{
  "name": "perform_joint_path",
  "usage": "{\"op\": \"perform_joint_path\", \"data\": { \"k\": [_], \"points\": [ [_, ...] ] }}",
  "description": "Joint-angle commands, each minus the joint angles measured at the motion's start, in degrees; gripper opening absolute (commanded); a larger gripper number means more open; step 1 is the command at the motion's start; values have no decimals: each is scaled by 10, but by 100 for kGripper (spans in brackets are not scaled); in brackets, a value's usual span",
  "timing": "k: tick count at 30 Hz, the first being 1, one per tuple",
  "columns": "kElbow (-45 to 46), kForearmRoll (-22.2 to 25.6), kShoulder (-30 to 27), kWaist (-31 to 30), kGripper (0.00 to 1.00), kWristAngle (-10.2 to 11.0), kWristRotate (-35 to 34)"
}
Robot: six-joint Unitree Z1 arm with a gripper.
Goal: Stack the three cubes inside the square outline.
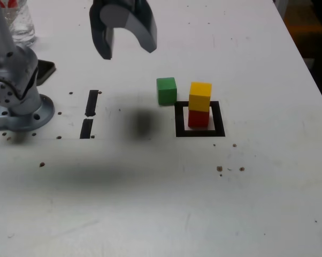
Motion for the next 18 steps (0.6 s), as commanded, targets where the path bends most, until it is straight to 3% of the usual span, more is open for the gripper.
{"op": "perform_joint_path", "data": {
  "k": [1,8,18],
  "points": [
    [13,-12,1,8,72,-5,2],
    [23,-58,46,26,72,-27,15],
    [-13,-79,121,47,72,-30,34]
  ]
}}
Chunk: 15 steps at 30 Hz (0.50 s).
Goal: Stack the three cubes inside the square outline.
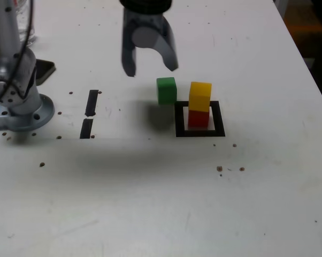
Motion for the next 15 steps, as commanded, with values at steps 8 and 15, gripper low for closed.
{"op": "perform_joint_path", "data": {
  "k": [8,15],
  "points": [
    [-31,-14,66,15,72,-16,15],
    [-27,-16,79,34,72,-18,22]
  ]
}}
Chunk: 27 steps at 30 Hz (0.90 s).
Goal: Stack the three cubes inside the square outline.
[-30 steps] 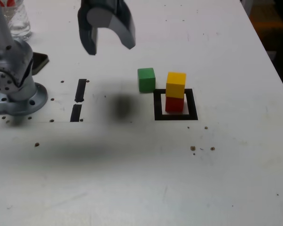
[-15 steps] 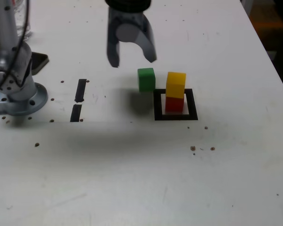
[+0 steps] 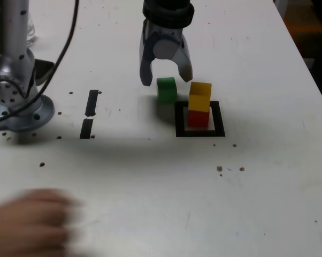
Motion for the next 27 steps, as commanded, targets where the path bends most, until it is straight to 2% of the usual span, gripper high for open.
{"op": "perform_joint_path", "data": {
  "k": [1,27],
  "points": [
    [3,0,3,5,72,0,3],
    [7,-17,56,44,71,-29,40]
  ]
}}
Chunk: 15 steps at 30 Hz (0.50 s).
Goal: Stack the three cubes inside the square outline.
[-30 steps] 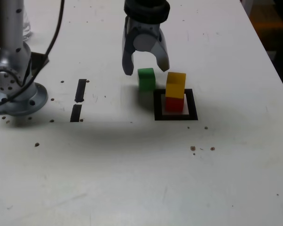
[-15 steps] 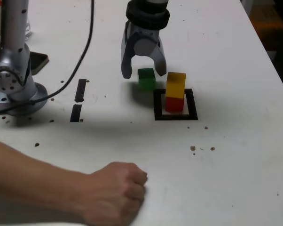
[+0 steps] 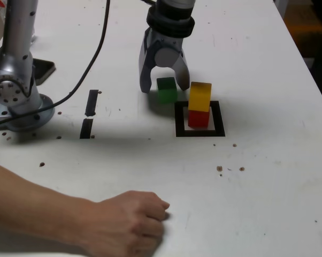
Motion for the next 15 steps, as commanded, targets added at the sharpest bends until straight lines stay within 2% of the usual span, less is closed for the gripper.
{"op": "perform_joint_path", "data": {
  "k": [1,10,15],
  "points": [
    [-2,-1,4,2,71,-1,1],
    [2,0,7,7,63,-1,4],
    [4,0,6,9,42,1,4]
  ]
}}
